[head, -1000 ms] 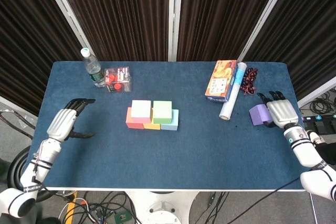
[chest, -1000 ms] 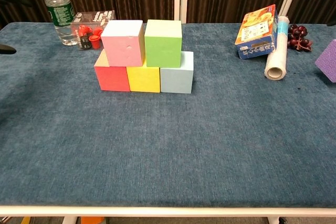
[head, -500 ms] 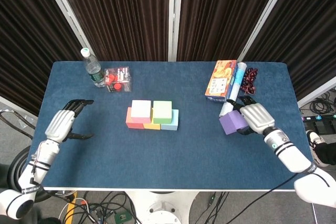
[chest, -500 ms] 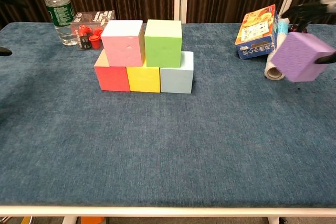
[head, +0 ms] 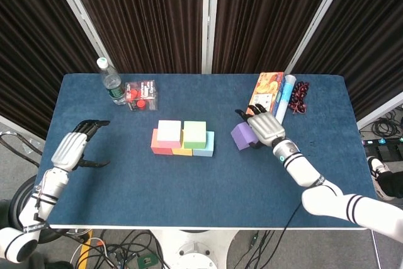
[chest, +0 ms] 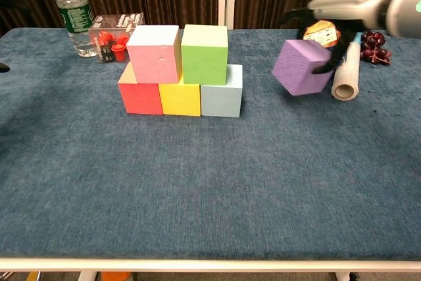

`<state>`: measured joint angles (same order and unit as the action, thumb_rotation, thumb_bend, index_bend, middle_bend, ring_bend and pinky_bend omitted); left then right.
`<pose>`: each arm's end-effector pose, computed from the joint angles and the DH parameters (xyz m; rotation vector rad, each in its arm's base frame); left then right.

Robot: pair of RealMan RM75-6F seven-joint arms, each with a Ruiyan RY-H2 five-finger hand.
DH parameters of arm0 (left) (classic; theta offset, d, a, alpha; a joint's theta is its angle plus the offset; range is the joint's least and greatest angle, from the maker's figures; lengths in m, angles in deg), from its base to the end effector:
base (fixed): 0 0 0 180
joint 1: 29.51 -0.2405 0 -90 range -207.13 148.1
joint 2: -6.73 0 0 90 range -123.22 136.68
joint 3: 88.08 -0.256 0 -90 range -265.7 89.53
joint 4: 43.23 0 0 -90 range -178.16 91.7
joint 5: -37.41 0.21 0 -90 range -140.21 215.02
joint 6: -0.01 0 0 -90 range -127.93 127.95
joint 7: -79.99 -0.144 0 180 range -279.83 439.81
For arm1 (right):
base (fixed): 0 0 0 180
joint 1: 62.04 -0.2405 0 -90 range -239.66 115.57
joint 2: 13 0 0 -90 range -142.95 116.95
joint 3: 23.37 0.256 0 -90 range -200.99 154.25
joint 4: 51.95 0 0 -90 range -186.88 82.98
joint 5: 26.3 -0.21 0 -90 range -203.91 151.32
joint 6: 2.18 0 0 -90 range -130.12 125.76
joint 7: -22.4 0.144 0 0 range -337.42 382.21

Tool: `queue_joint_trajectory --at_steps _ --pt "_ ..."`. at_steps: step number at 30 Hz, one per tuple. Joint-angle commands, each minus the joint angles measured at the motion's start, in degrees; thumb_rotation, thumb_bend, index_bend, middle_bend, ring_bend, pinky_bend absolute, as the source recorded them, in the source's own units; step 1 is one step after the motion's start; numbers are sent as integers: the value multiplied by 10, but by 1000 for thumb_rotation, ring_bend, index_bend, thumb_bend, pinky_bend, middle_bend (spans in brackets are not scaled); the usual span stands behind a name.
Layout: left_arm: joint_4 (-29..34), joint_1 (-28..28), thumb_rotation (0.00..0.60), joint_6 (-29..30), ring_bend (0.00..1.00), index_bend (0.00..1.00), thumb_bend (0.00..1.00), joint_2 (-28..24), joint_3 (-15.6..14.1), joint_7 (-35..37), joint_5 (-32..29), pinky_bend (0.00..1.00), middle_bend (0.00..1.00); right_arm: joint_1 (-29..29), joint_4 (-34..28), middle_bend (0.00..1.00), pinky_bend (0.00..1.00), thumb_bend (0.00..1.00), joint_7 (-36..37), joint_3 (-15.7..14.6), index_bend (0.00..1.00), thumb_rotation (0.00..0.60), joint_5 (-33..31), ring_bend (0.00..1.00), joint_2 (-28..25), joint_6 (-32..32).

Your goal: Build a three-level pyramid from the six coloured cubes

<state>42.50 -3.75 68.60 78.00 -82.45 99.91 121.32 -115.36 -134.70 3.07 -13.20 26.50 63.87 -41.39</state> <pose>-0.2496 0.2962 0.1001 -1.5770 -1.1761 -1.2258 -0.1428 -0.4034 0.0336 1.9677 -0.9200 0.7089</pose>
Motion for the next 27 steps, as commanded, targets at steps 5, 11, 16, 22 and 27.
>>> queue_joint_trajectory --at_steps 5,11,16,22,27 --pt "-11 6 600 -14 113 148 20 2 -4 -3 1 107 183 -89 92 312 0 194 -100 6 0 600 -147 0 82 11" --pt "-23 16 600 -33 113 148 20 7 -10 -8 6 107 188 -110 59 74 0 192 -121 -8 0 600 -199 0 62 18" --pt "-31 25 600 -50 113 150 21 11 -17 -18 13 107 190 -95 -20 0 0 190 -93 -4 0 600 -183 0 2 5" --pt "-43 44 600 -84 113 155 20 15 -30 -32 26 107 193 -28 -159 32 0 200 29 33 0 600 -111 0 -94 -4" --pt "-58 62 600 -108 113 155 22 31 -38 -29 36 106 195 45 -218 71 0 283 210 70 0 600 -62 0 -157 80"
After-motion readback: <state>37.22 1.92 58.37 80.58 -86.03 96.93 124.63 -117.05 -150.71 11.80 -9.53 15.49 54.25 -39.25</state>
